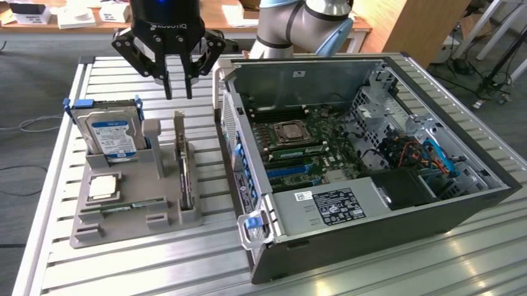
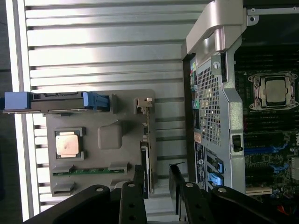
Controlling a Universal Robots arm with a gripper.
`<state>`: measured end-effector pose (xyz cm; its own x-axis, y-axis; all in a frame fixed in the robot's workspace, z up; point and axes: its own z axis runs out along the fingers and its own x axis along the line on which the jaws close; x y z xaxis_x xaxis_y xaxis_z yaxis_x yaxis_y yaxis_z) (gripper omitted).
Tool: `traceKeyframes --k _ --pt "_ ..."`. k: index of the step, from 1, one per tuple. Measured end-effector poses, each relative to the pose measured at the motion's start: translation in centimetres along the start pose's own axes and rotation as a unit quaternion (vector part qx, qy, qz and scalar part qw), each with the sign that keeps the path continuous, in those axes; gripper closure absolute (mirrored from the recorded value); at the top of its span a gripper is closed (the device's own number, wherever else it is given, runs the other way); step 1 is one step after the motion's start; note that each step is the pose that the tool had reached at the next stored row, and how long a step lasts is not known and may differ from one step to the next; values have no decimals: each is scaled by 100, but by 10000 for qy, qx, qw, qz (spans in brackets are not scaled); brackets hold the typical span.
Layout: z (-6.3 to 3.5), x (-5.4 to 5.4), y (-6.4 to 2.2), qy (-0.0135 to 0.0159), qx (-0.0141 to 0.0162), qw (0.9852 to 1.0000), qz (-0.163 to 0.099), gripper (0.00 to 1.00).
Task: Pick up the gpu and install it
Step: 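Pick up the gpu and move the gpu toward the slot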
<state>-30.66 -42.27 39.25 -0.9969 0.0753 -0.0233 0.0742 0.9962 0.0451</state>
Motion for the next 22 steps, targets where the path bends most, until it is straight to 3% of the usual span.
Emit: traceKeyframes --k 6,8,9,12,15,22 --pt "0 0 0 0 0 10000 0 64" --pt "0 0 0 0 0 10000 0 63" --pt "0 0 0 0 0 10000 0 57" --pt "4 0 -1 0 -4 10000 0 57" --pt "53 2 -2 2 -36 10000 1 57" --pt "180 3 -16 3 -39 10000 1 57"
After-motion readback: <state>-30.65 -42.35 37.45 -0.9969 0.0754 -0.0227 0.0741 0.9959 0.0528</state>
